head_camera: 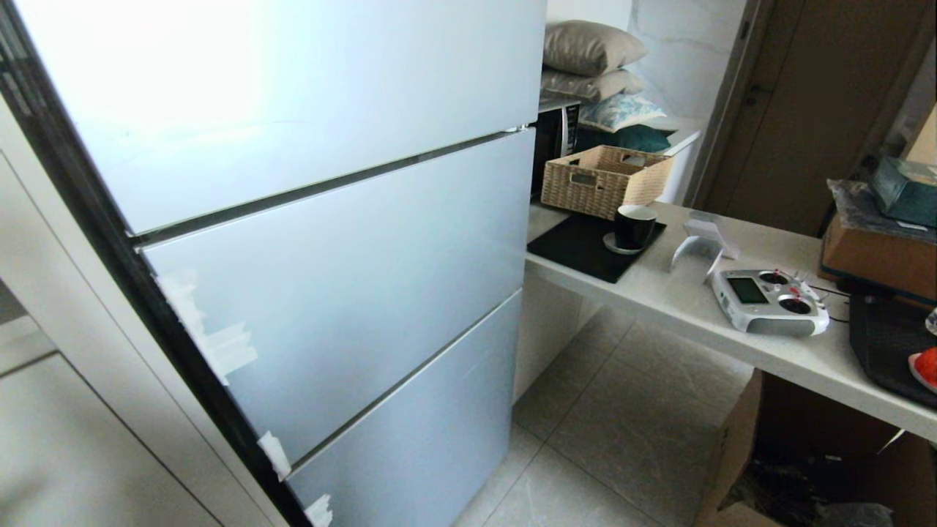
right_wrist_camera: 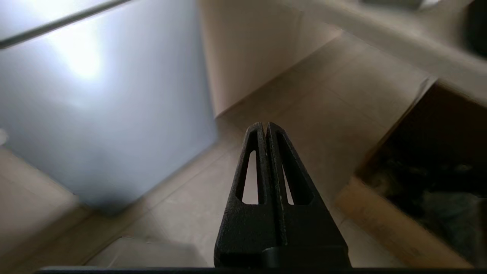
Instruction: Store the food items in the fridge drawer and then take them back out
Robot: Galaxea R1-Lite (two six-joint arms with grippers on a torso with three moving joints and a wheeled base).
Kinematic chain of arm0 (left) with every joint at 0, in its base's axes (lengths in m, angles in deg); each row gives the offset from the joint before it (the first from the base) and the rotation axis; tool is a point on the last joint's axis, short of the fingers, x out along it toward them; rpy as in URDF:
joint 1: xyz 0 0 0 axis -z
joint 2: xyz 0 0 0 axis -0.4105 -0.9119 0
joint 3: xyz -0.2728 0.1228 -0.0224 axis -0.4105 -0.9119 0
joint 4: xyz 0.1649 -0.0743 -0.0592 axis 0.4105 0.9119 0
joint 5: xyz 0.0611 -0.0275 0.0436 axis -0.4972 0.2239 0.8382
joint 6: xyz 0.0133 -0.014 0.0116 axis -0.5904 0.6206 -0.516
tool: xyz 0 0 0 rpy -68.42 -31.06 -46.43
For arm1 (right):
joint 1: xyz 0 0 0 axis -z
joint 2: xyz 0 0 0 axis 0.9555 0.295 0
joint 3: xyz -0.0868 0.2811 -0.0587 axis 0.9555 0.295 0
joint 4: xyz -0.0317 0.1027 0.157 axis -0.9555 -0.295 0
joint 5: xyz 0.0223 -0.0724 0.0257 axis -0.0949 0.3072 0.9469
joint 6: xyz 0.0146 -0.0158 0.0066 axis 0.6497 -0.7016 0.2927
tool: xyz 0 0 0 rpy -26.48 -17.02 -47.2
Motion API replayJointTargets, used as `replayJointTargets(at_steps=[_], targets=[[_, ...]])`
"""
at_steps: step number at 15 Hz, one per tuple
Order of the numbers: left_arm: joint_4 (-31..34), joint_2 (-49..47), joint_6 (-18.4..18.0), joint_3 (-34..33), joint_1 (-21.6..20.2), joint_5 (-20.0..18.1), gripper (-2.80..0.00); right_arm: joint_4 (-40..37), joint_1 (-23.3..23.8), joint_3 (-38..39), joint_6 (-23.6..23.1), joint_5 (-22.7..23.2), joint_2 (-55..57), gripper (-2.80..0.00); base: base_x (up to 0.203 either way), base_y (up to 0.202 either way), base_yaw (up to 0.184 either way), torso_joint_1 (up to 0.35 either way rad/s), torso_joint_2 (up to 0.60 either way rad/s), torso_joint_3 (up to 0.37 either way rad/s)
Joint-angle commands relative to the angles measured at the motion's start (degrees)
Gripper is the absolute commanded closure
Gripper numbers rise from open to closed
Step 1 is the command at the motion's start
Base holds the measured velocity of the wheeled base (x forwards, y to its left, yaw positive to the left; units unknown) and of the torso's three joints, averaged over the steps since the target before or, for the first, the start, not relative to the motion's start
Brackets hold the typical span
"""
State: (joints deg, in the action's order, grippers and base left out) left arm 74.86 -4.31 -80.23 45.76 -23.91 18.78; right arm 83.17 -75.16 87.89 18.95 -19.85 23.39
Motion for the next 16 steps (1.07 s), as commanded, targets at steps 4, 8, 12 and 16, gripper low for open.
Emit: replayJointTargets(at_steps=[4, 8, 12, 16], targets=[[0.0, 0.0, 0.0, 0.0, 0.0, 0.0, 0.00, -0.9, 1.9, 1.9, -7.2, -2.8, -12.0, 0.00, 0.000, 0.000, 0.000, 0.000, 0.00, 0.000], [0.0, 0.0, 0.0, 0.0, 0.0, 0.0, 0.00, -0.9, 1.9, 1.9, -2.9, -3.3, -12.0, 0.00, 0.000, 0.000, 0.000, 0.000, 0.00, 0.000], [0.0, 0.0, 0.0, 0.0, 0.0, 0.0, 0.00, -0.8, 1.9, 1.9, -0.5, -4.7, -12.0, 0.00, 0.000, 0.000, 0.000, 0.000, 0.00, 0.000], [0.0, 0.0, 0.0, 0.0, 0.0, 0.0, 0.00, -0.8, 1.9, 1.9, -0.5, -4.7, -12.0, 0.00, 0.000, 0.000, 0.000, 0.000, 0.00, 0.000]])
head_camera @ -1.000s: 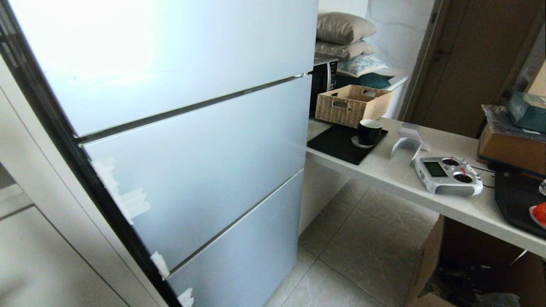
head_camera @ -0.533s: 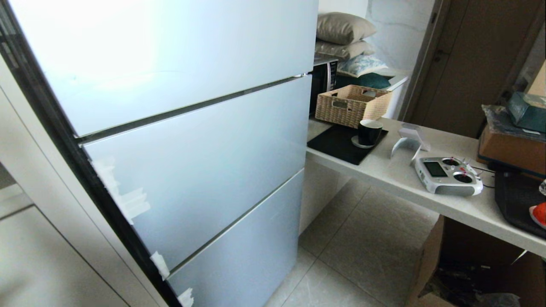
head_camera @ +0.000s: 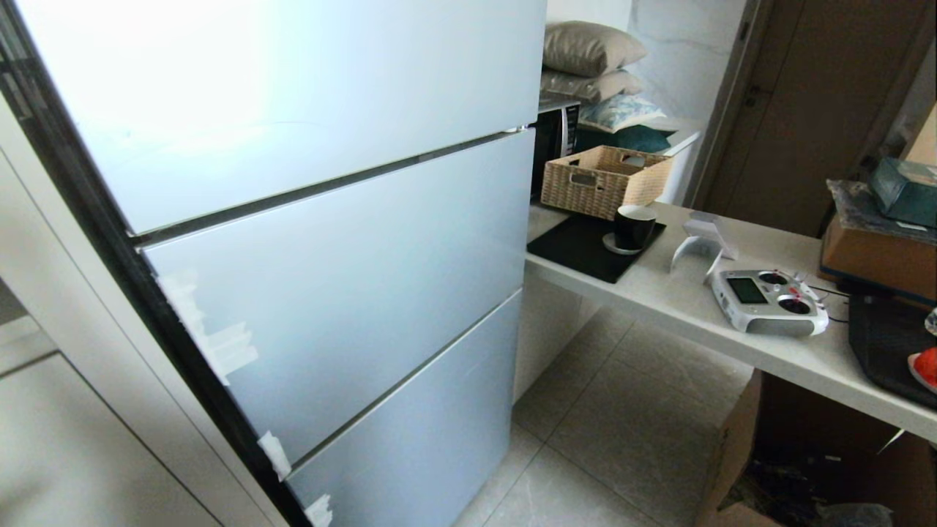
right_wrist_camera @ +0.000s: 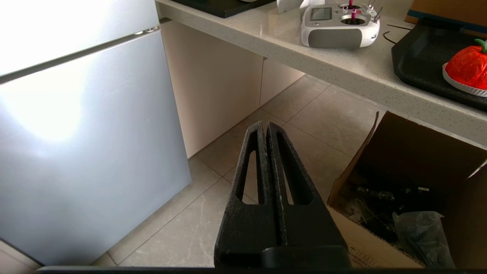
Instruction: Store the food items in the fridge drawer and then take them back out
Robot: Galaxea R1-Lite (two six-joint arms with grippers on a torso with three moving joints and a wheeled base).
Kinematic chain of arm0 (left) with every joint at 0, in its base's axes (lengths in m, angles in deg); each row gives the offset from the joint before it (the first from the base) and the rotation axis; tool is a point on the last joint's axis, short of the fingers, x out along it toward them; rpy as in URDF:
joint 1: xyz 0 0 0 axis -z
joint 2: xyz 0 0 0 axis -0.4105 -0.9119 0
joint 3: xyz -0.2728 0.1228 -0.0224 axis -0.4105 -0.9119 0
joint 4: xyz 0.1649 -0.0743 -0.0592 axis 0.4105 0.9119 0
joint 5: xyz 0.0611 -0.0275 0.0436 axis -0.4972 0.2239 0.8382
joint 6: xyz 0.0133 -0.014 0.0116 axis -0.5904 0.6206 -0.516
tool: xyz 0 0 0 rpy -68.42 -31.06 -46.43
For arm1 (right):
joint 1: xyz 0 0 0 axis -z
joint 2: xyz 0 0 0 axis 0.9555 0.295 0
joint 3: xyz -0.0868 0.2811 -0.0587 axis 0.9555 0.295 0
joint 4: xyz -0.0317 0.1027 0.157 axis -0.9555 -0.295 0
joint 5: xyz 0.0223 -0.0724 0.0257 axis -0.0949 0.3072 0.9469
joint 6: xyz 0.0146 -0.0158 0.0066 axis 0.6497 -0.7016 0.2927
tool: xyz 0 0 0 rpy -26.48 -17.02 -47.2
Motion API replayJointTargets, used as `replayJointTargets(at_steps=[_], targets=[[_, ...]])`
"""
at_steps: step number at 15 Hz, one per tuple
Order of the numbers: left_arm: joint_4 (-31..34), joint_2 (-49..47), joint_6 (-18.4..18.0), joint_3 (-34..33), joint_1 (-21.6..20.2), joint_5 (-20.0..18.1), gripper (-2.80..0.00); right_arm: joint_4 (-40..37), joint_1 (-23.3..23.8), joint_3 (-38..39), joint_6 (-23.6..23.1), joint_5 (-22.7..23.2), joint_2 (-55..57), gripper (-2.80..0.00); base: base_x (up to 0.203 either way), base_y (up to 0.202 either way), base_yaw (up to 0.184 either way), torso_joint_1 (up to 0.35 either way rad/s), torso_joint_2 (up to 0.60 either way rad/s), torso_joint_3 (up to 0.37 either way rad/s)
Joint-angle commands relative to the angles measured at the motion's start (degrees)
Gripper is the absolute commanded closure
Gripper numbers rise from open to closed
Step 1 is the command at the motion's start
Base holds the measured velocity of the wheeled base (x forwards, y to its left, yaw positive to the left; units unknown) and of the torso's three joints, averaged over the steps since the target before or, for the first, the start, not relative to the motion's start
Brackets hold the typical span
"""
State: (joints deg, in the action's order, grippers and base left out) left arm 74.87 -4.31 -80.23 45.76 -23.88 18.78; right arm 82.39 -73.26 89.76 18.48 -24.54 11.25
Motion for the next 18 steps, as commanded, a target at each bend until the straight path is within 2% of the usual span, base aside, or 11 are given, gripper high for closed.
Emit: replayJointTargets(at_steps=[1, 7, 8, 10, 12, 14, 16, 18], targets=[[0.0, 0.0, -0.1, 0.0, 0.0, 0.0, 0.00, 0.0, 0.0, 0.0, 0.0, 0.0, 0.1, 0.00, 0.000, 0.000, 0.000, 0.000, 0.00, 0.000], [0.0, 0.0, -0.2, 0.0, 0.0, 0.0, 0.00, 0.0, 0.0, 0.0, 0.0, 0.0, 0.1, 0.00, 0.000, 0.000, 0.000, 0.000, 0.00, 0.000], [-0.3, 0.0, -0.3, 1.2, 0.0, 0.0, 0.00, 0.0, 0.0, 0.0, 0.0, 0.0, 0.1, 0.00, 0.000, 0.000, 0.000, 0.000, 0.00, 0.000], [0.3, -2.1, 0.4, 8.3, 0.0, 0.0, 0.00, 0.0, 0.0, 0.0, 0.0, 0.0, 0.1, 0.00, 0.000, 0.000, 0.000, 0.000, 0.00, 0.000], [0.0, -10.7, 4.0, 13.0, 0.0, 1.2, 0.00, 0.0, 0.0, 0.0, 0.0, 0.0, 0.1, 0.00, 0.000, 0.000, 0.000, 0.000, 0.00, 0.000], [-2.5, -23.3, 11.0, 17.7, 0.0, 3.9, 0.00, 0.0, 0.0, 0.0, 0.0, 0.0, 0.1, 0.00, 0.000, 0.000, 0.000, 0.000, 0.00, 0.000], [-8.8, -35.1, 17.5, 19.9, 0.0, 5.4, 0.00, 0.0, 0.0, 0.0, 0.0, -0.1, 0.1, 0.00, 0.000, 0.000, 0.000, 0.000, 0.00, 0.000], [-18.5, -45.3, 23.5, 21.0, -0.1, 7.0, 0.00, 0.0, 0.0, 0.0, 0.0, 0.0, 0.1, 0.00, 0.000, 0.000, 0.000, 0.000, 0.00, 0.000]])
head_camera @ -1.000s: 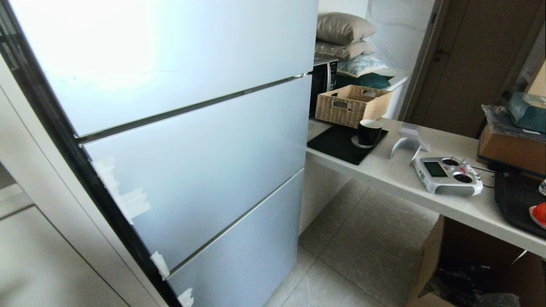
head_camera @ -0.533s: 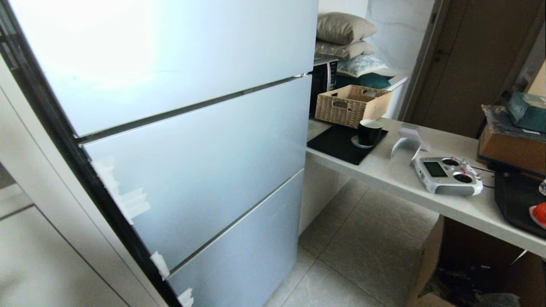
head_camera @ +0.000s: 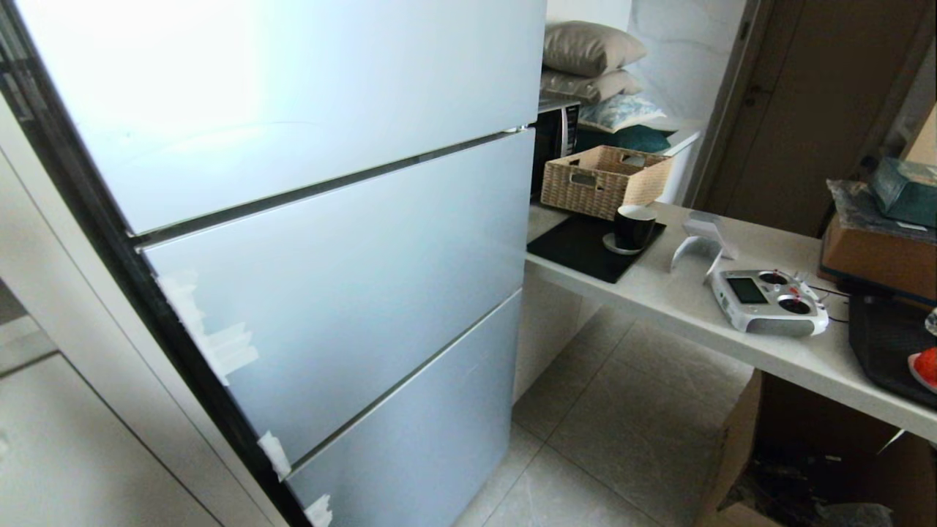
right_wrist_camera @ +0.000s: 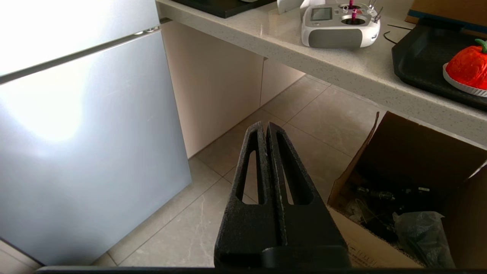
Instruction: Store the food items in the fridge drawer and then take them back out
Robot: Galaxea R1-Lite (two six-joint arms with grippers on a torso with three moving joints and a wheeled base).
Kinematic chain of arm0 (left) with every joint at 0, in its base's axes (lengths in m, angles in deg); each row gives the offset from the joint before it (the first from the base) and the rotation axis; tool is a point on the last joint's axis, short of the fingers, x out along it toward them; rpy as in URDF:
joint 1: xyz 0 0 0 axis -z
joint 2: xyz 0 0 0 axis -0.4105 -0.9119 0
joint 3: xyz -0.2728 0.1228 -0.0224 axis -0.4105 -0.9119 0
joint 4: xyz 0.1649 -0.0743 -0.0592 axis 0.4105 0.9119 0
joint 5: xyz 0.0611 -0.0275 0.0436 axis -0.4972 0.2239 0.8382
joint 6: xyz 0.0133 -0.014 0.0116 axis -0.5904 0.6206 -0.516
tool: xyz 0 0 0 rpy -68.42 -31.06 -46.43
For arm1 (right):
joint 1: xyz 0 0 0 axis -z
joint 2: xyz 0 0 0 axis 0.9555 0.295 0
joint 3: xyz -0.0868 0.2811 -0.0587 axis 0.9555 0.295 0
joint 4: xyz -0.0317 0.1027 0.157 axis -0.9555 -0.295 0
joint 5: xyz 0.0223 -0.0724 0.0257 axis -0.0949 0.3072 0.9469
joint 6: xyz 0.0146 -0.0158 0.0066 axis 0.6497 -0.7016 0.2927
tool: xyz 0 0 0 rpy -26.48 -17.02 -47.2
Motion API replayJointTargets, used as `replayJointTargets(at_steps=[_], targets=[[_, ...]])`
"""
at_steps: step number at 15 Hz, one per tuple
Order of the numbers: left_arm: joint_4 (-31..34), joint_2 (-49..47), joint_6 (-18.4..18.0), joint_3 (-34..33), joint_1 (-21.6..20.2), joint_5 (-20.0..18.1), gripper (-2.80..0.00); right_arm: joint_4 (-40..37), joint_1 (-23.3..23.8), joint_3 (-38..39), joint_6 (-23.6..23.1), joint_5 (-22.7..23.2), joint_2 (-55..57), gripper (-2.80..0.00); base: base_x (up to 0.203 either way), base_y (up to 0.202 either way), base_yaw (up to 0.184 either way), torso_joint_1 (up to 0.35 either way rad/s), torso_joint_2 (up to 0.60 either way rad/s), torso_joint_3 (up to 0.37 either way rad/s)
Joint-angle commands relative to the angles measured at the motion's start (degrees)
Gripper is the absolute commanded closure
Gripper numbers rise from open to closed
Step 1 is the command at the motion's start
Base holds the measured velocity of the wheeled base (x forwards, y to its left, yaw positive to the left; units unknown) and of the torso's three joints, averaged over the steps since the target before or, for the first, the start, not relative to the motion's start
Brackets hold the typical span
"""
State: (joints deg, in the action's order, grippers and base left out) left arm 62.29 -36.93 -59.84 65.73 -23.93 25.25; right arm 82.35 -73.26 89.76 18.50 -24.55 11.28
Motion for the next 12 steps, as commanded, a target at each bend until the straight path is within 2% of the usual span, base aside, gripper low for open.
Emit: replayJointTargets(at_steps=[1, 2, 3, 4, 6, 12], targets=[[-10.2, -17.2, 7.0, 1.8, 0.0, 1.4, 0.00, 0.0, 0.0, 0.0, 0.0, 0.0, 0.1, 0.00, 0.000, 0.000, 0.000, 0.000, 0.00, 0.000], [-13.6, -20.9, 13.7, 2.8, 0.0, 2.3, 0.00, 0.0, 0.0, 0.0, 0.0, 0.0, 0.1, 0.00, 0.000, 0.000, 0.000, 0.000, 0.00, 0.000], [-15.7, -23.3, 18.5, 3.7, 0.0, 3.0, 0.00, 0.0, 0.0, 0.0, 0.0, 0.0, 0.1, 0.00, 0.000, 0.000, 0.000, 0.000, 0.00, 0.000], [-16.8, -25.7, 21.0, 4.3, 0.2, 3.3, 0.00, 0.0, 0.0, 0.0, 0.0, 0.0, 0.1, 0.00, 0.000, 0.000, 0.000, 0.000, 0.00, 0.000], [-19.6, -28.4, 22.7, 5.0, 0.6, 3.5, 0.00, 0.0, 0.0, 0.0, 0.0, 0.0, 0.1, 0.00, 0.000, 0.000, 0.000, 0.000, 0.00, 0.000], [-30.8, -38.1, 22.2, 5.9, 1.5, 4.3, 0.00, 0.0, 0.0, 0.0, 0.0, 0.0, 0.1, 0.00, 0.000, 0.000, 0.000, 0.000, 0.00, 0.000]])
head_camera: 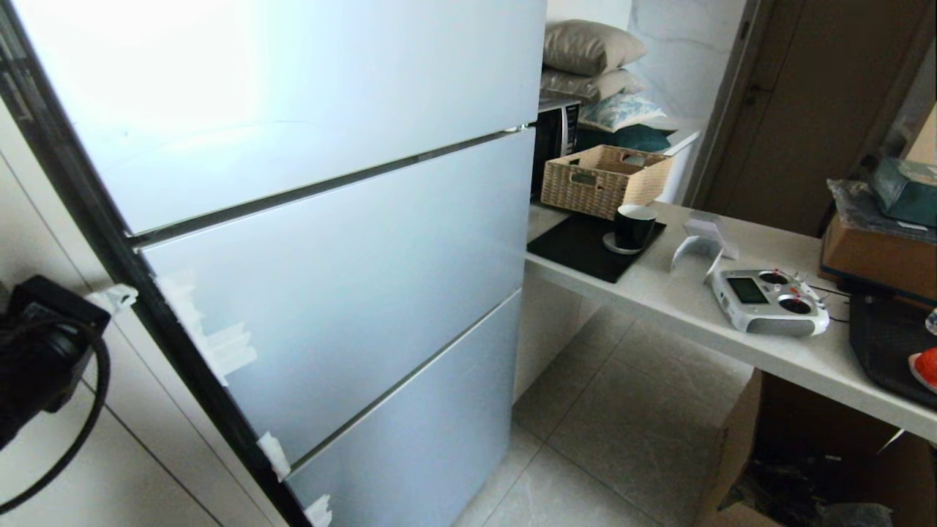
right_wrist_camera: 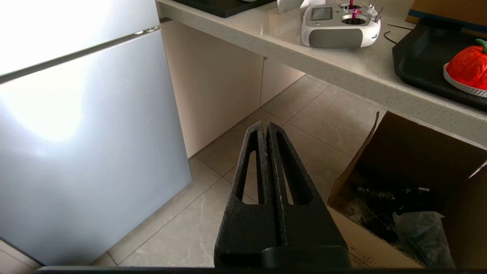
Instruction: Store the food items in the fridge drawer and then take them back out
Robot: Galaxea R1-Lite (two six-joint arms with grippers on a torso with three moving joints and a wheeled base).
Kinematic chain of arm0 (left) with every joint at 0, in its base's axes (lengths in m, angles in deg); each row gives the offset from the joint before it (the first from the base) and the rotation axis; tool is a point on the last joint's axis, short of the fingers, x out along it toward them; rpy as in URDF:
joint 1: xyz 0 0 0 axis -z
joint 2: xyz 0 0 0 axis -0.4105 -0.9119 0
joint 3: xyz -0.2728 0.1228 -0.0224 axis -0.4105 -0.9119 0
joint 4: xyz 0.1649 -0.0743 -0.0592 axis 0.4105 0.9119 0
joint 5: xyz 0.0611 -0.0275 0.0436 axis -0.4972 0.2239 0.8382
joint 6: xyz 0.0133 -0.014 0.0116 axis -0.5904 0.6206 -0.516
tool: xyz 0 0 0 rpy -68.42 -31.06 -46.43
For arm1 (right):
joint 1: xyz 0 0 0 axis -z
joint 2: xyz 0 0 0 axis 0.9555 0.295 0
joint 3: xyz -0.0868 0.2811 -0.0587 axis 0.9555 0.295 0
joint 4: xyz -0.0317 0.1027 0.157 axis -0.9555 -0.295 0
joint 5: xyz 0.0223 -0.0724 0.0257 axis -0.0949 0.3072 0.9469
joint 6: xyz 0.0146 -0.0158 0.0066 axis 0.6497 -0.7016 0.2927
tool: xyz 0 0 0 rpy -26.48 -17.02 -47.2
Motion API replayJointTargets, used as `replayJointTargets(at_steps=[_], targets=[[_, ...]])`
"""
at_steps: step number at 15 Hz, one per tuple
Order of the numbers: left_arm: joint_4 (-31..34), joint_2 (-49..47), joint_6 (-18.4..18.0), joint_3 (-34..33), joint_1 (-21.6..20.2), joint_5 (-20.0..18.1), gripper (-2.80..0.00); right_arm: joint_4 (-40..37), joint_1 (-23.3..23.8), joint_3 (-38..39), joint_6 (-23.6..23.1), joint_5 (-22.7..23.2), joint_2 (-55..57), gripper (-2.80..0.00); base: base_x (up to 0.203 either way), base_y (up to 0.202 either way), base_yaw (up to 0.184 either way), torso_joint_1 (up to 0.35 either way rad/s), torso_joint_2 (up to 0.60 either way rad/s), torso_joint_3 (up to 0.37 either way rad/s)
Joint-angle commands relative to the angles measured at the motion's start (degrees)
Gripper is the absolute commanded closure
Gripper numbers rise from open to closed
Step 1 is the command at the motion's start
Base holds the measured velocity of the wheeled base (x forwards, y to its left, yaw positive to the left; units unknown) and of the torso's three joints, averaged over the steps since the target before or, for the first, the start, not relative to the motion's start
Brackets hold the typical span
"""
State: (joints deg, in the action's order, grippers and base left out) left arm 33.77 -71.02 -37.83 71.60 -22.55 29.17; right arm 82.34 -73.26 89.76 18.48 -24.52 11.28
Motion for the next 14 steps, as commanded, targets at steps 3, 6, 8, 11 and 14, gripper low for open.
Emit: replayJointTargets(at_steps=[3, 6, 8, 11, 14], targets=[[-7.7, -9.0, 0.2, 0.4, 1.1, 2.8, 0.00, 0.0, 0.0, 0.0, 0.0, 0.0, 0.1, 0.00, 0.000, 0.000, 0.000, 0.000, 0.00, 0.000], [-9.5, -10.1, 0.3, 0.4, 3.7, 3.2, 0.00, 0.0, 0.0, 0.0, 0.0, 0.0, 0.1, 0.00, 0.000, 0.000, 0.000, 0.000, 0.00, 0.000], [-9.5, -9.9, 0.3, 0.4, 5.8, 3.8, 0.00, 0.0, 0.0, 0.0, 0.0, 0.0, 0.1, 0.00, 0.000, 0.000, 0.000, 0.000, 0.00, 0.000], [-9.5, -9.5, 0.2, 0.1, 9.8, 6.1, 0.00, 0.0, 0.0, 0.0, 0.0, 0.0, 0.1, 0.00, 0.000, 0.000, 0.000, 0.000, 0.00, 0.000], [-9.5, -9.4, 0.1, 0.4, 13.3, 7.9, 0.00, 0.0, 0.0, 0.0, 0.0, 0.0, 0.1, 0.00, 0.000, 0.000, 0.000, 0.000, 0.00, 0.000]])
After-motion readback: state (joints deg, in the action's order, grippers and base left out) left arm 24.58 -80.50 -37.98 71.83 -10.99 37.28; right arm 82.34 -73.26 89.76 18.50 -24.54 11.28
